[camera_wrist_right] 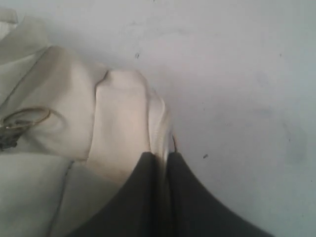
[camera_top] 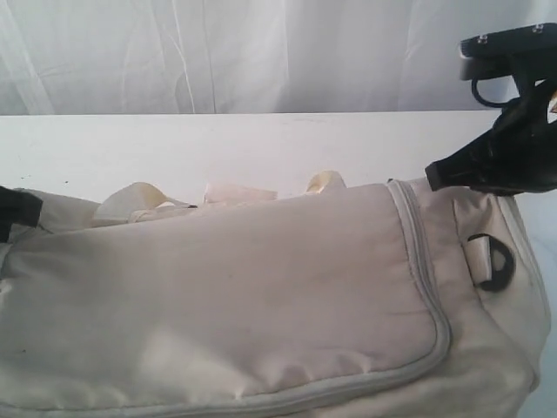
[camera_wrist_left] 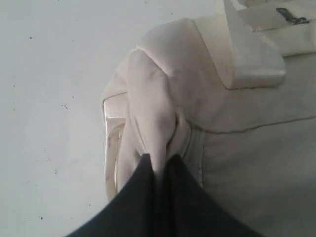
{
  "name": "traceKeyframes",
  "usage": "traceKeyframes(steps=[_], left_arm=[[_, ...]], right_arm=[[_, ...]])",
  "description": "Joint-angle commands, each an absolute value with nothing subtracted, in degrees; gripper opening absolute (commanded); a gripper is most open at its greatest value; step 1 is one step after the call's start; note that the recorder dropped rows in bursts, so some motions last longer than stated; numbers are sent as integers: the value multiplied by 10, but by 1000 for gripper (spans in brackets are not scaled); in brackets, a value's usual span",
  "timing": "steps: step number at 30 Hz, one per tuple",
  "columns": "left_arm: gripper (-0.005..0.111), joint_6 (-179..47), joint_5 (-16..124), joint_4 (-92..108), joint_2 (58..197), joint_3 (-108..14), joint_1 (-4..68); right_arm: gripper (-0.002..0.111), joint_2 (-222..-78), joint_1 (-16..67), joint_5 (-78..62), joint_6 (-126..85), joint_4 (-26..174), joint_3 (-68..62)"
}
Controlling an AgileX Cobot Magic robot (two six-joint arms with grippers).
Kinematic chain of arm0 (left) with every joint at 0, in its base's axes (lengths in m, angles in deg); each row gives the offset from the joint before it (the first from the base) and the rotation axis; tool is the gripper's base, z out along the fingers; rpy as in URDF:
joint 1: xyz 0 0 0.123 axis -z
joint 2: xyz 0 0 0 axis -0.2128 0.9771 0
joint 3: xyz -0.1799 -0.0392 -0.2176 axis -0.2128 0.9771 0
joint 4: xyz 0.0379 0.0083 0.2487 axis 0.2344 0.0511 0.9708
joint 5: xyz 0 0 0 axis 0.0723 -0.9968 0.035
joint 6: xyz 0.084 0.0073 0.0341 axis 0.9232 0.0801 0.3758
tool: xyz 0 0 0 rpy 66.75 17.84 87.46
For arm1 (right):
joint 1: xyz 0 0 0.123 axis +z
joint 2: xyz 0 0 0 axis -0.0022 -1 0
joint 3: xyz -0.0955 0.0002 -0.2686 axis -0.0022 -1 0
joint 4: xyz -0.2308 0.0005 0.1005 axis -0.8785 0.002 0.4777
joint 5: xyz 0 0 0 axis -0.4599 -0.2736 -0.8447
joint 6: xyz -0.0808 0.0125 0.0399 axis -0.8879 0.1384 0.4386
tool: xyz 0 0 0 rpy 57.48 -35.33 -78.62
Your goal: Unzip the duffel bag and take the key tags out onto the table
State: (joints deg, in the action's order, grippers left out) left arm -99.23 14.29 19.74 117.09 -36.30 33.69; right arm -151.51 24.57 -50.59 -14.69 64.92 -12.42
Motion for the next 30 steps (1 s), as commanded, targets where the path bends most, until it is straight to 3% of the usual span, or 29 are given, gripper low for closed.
traceKeyframes(steps=[1,6,12,15,22,30], left_arm=[[0,-955,110,182,1162,-329,330],[7,-935,110,166,1162,-309,330],[47,-935,136,162,1162,-286,330],[63,-935,172,163,1158,-295,330],[63,-934,227,137,1087,-379,330],[63,-536,223,-364,1119,-391,330]], right_arm=[[0,-1510,234,-613,-201,650,-123],[13,-1510,234,-638,-197,667,-123],[47,-1510,234,-637,-197,707,-123],[55,-1510,234,-626,-197,707,-121],[55,-1494,234,-542,-201,726,-102],[55,-1558,234,-436,-280,930,-69]])
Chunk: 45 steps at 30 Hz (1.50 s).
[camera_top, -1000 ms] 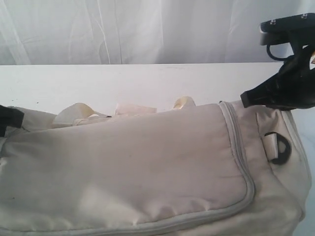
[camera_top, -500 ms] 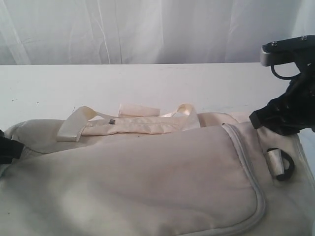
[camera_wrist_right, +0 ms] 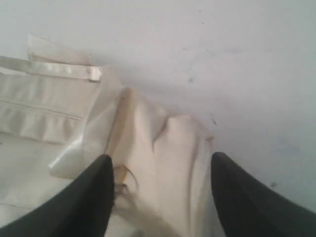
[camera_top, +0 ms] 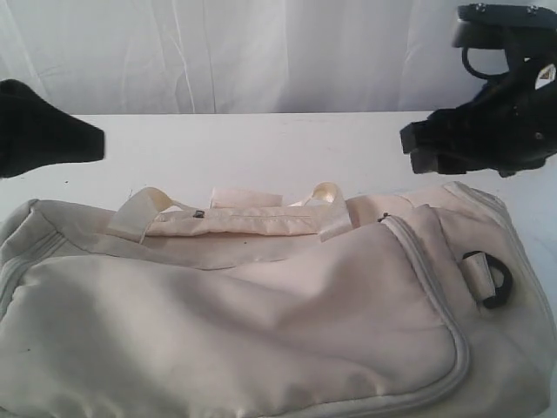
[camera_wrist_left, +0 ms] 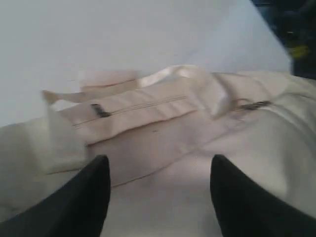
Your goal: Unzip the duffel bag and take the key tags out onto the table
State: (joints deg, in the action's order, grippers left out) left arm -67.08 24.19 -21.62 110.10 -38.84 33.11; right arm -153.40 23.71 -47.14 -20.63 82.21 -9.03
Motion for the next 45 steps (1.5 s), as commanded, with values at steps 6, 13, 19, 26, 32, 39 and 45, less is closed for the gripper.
traceKeyframes(steps=[6,13,19,26,32,39,45], left_arm=[[63,-504,178,-395,1136,-391,330],[63,-501,167,-395,1136,-391,330],[63,-499,171,-395,1136,-391,330],[63,-499,158,-395,1136,-391,330],[63,-499,149,-395,1136,-391,330],[63,-499,131,-410,1136,-391,330],[63,-464,119,-475,1137,-391,330]], right_arm=[[55,-1649,243,-441,-369,1049,-32],[55,-1756,246,-448,-369,1055,9],[55,-1809,280,-440,-383,1058,40],[45,-1851,301,-427,-379,1058,64],[5,-1835,301,-380,-378,1058,65],[0,-1788,301,-356,-378,1058,102],[0,-1736,301,-363,-380,1058,148]])
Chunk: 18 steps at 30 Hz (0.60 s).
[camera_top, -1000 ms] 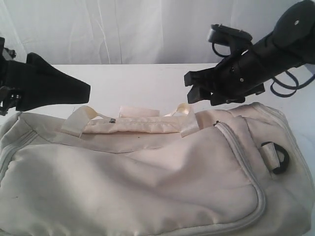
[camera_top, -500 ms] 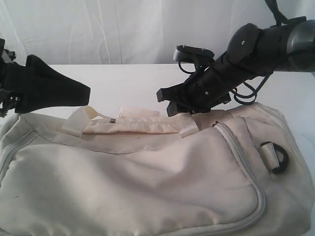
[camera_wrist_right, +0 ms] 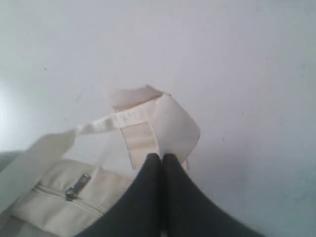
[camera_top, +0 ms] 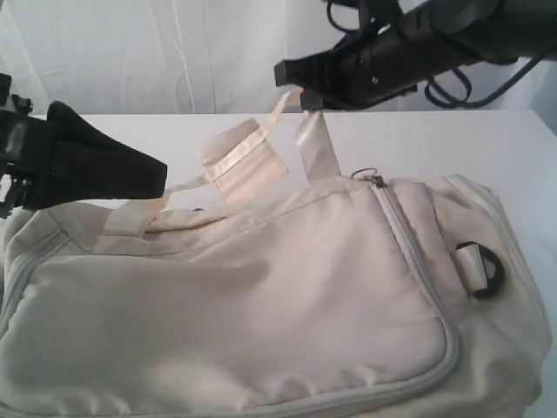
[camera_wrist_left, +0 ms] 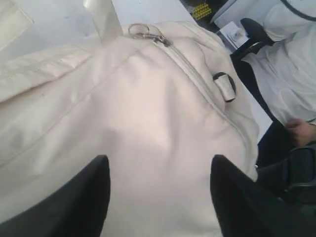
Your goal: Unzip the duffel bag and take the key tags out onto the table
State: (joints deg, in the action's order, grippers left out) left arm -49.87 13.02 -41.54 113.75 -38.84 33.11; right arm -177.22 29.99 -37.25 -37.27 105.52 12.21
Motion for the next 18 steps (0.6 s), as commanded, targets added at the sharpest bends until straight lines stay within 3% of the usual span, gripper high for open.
traceKeyframes(steps=[1,6,11,15,18], left_arm=[[63,-447,122,-496,1139,-391,330],[63,-325,115,-640,1167,-391,339],[63,-304,118,-656,1213,-391,400],[63,-257,197,-685,1261,-391,480],[63,-59,330,-834,1321,-391,553]], right_arm=[[0,-1730,301,-367,-380,1058,151],[0,-1705,301,-398,-381,1056,166],[0,-1686,301,-467,-417,1056,166],[0,-1675,301,-529,-455,1056,166],[0,-1663,301,-543,-459,1055,166]])
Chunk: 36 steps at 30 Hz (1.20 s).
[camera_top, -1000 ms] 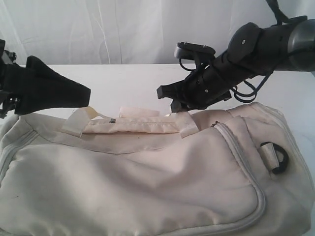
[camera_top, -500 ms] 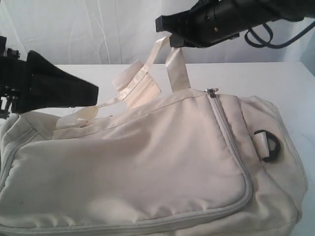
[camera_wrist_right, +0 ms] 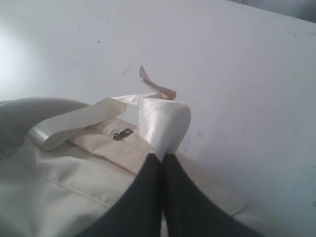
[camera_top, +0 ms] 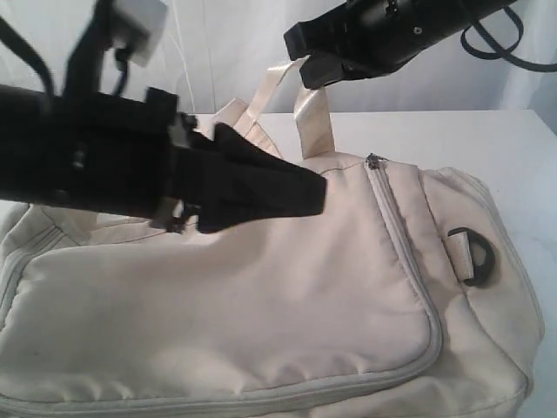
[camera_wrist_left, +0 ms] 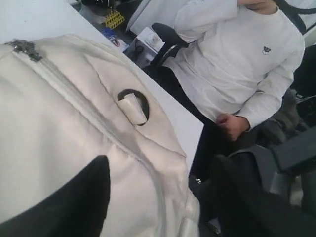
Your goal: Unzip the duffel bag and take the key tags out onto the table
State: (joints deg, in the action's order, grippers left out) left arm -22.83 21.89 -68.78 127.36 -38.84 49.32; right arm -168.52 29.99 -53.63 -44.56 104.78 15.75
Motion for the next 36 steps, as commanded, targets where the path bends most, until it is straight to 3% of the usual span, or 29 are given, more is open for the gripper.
traceKeyframes(steps=[1,13,19,29,32,36], left_arm=[[63,-10,338,-877,1332,-392,557],[63,149,357,-916,1520,-553,557],[63,160,427,-916,1555,-572,557],[63,160,399,-916,1587,-590,557],[56,160,396,-916,1597,-603,557],[38,160,396,-916,1599,-618,557]], right_arm=[[0,-1662,301,-544,-459,1055,166],[0,-1648,301,-588,-489,1011,166],[0,-1646,301,-588,-489,1008,166],[0,-1646,301,-583,-489,1008,166],[0,-1646,301,-583,-489,1008,166],[0,-1646,301,-583,-489,1008,166]])
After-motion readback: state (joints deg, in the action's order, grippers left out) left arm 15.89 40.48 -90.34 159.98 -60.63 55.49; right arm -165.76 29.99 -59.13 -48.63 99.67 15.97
